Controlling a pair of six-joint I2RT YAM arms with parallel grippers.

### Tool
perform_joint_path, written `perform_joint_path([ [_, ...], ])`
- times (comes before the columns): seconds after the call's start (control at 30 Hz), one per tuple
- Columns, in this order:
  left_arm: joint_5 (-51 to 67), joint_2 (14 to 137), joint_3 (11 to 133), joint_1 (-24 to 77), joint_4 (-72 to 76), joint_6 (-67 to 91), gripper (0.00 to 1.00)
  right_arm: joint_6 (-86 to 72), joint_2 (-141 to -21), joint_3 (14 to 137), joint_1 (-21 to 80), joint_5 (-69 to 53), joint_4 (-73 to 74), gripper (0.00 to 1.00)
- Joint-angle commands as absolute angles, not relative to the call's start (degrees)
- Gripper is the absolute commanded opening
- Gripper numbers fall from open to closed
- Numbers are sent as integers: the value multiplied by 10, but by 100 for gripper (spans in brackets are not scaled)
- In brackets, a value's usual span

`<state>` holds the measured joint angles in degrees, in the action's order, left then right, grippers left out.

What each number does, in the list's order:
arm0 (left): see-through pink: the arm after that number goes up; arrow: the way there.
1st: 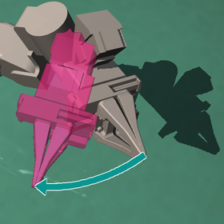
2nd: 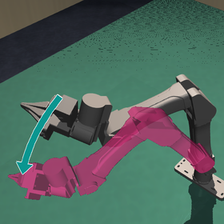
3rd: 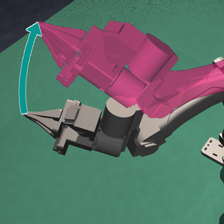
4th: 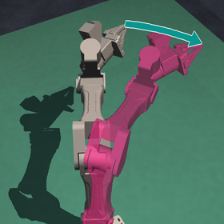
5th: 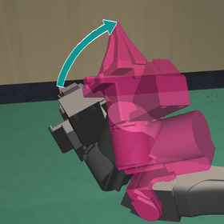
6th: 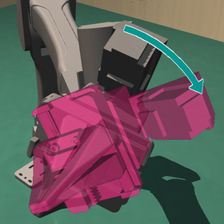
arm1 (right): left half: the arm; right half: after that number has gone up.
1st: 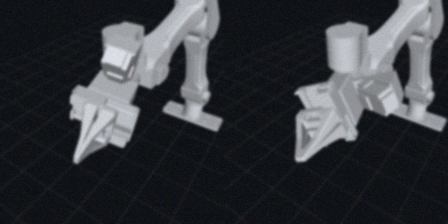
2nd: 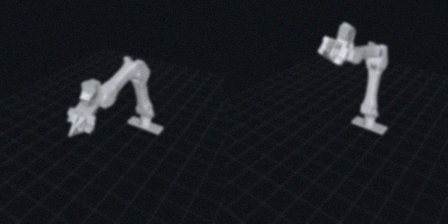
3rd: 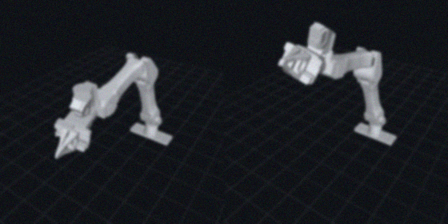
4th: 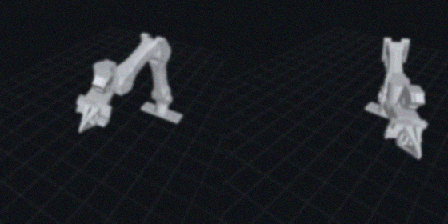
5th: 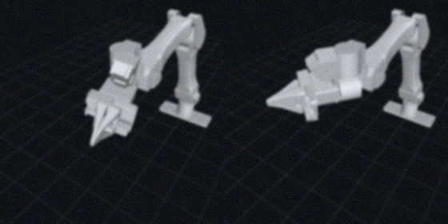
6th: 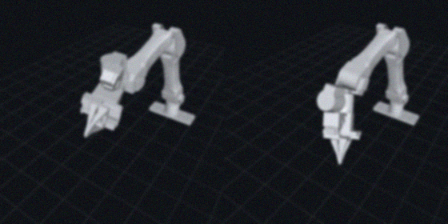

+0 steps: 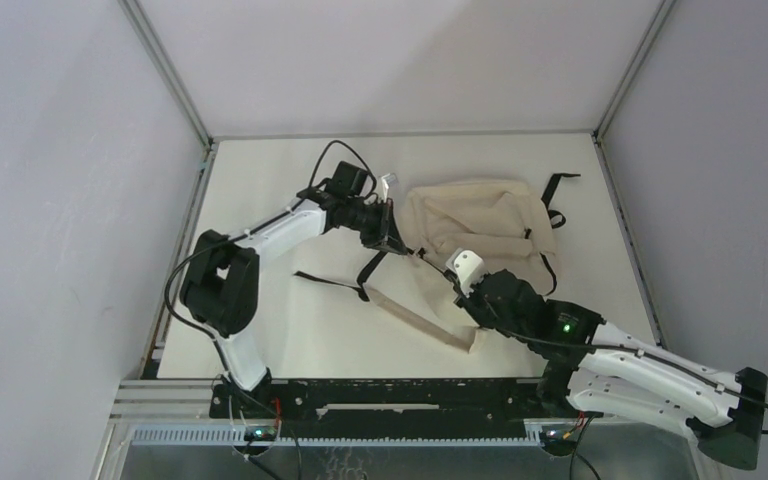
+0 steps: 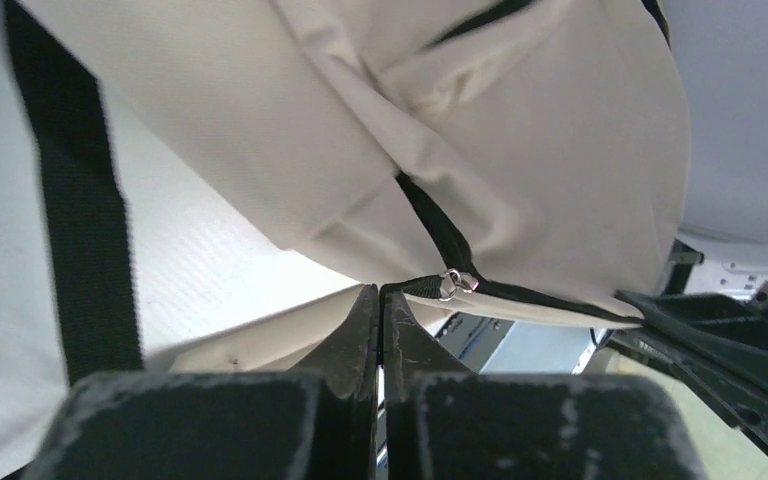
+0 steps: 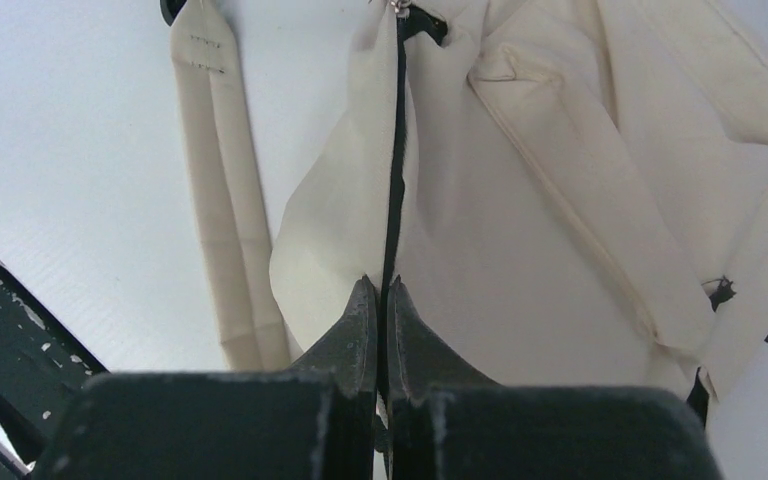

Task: Pack the student bag
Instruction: Zip the student bag at the center of the board.

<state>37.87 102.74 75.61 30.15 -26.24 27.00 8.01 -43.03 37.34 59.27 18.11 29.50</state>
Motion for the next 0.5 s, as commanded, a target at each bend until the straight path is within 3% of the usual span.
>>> perform_joint_path([
  [0.0,242,1044,783,236,-250,253,0,77,-387,400,604,184,334,0],
  [0.47,182,1172,1000,218,-299,269,0,47,-397,409,624,153,322,0],
])
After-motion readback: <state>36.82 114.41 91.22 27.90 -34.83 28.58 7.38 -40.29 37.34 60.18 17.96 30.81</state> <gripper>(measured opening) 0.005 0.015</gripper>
